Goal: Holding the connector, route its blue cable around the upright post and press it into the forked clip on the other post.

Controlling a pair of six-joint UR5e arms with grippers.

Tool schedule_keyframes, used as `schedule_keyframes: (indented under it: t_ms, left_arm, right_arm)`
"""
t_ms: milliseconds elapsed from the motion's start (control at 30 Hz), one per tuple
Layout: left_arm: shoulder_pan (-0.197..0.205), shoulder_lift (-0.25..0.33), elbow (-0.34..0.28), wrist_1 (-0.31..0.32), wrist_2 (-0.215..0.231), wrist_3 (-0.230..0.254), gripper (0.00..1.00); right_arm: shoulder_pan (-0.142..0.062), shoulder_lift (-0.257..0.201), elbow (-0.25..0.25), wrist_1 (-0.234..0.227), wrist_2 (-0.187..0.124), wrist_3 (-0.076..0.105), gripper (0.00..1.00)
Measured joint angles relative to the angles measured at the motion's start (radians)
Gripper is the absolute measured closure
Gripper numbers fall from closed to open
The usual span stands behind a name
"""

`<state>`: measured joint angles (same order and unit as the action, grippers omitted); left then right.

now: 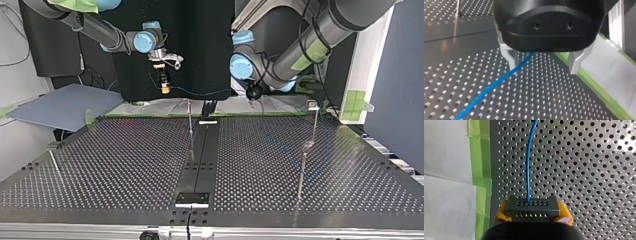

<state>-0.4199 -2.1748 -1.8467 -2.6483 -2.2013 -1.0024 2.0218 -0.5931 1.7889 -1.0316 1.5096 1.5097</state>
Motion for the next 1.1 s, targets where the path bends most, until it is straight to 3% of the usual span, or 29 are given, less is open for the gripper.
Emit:
schedule_keyframes:
  t_ms: [400, 833, 1100]
  left_arm:
    - [-0.005, -0.039, 0.000, 0.010, 0.067, -0.064, 0.00]
    - [-0.061, -0.039, 0.000, 0.032, 0.178, -0.175, 0.00]
    - [-0.089, -0.040, 0.000, 0.031, 0.189, -0.204, 0.00]
  right_arm:
    - [0.000, 0.000, 0.000, 0.002, 0.000, -0.001, 1.00]
    - [0.001, 0.000, 0.001, 0.004, 0.000, -0.005, 1.00]
    - [0.004, 0.000, 0.000, 0.007, 0.003, -0.006, 1.00]
